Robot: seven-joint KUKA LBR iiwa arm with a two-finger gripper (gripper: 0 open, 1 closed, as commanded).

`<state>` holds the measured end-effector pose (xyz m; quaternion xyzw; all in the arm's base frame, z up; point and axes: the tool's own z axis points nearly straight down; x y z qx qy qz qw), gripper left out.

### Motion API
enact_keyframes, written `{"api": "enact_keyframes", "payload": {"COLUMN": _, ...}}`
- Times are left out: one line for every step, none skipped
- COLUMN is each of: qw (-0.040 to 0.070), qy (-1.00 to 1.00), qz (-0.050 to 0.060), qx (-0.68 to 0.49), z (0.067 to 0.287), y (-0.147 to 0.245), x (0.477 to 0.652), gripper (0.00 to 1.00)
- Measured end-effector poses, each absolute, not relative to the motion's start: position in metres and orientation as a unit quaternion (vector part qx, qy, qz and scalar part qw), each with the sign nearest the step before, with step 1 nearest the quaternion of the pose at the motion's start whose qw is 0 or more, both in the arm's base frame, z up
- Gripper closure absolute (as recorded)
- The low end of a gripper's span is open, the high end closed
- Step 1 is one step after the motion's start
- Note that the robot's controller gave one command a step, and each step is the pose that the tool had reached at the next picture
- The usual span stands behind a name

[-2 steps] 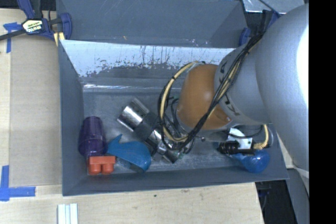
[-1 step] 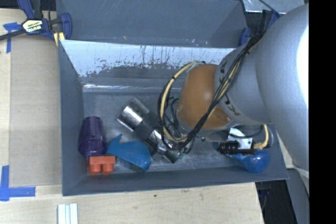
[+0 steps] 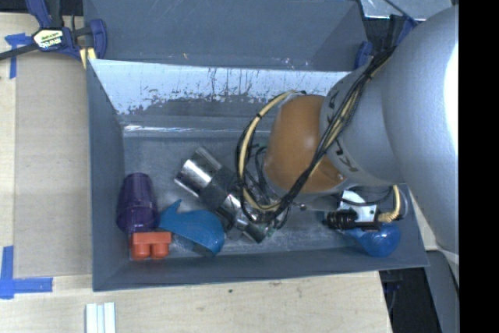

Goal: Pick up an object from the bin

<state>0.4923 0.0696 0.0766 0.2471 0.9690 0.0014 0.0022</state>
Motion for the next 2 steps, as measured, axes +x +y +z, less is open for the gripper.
{"api": "enact_keyframes", "payload": {"qw": -0.002, "qy": 0.969, "qz": -0.001, "qx": 0.247, "z": 0.094, "y": 0.069, "x": 0.49, "gripper": 1.0}}
{"api": "enact_keyframes", "payload": {"qw": 0.002, "qy": 0.969, "qz": 0.001, "qx": 0.247, "z": 0.105, "y": 0.069, "x": 0.492, "gripper": 1.0}}
